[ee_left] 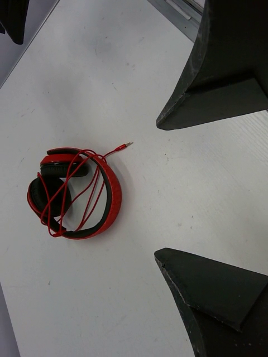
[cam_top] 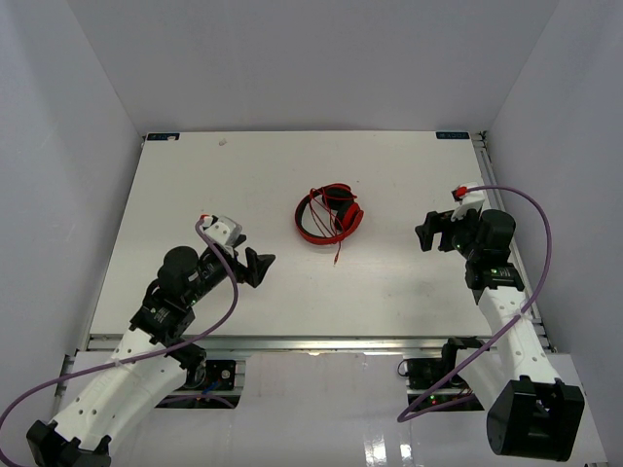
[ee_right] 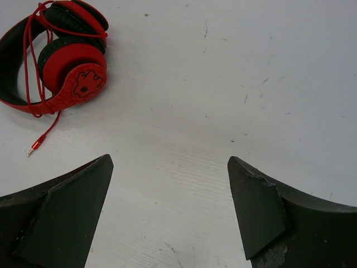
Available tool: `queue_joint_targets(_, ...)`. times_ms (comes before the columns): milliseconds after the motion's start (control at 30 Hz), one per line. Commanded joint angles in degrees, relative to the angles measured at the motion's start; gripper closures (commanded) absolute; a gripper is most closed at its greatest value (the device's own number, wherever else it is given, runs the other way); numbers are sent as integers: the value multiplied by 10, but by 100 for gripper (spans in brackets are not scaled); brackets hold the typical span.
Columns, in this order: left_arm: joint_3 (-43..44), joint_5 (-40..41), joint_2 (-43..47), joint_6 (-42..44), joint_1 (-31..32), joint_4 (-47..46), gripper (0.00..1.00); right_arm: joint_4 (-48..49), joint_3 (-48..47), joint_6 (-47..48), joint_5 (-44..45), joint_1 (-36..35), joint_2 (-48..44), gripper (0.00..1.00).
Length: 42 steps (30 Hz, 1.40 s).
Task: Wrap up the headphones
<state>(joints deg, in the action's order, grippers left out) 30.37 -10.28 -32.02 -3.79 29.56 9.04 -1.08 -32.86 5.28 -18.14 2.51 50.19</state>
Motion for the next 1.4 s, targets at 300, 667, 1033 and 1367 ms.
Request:
queue_joint_targets(300,-9,18,2,12,-2,0,2,33,4,-4,-13,6,-3,10)
queue_joint_targets(667,-10,18,-7,12,-2,0,2,33,2,-5,-15,6,-4,10)
queue_joint_targets(1033,-11,14,-15,12,-2,0,2,23,-7,-4,-22,6,-14,10)
queue_joint_targets(1367,-14,2,-15,9,-2,-6,2,24,-6,-6,-16,6,-28,10)
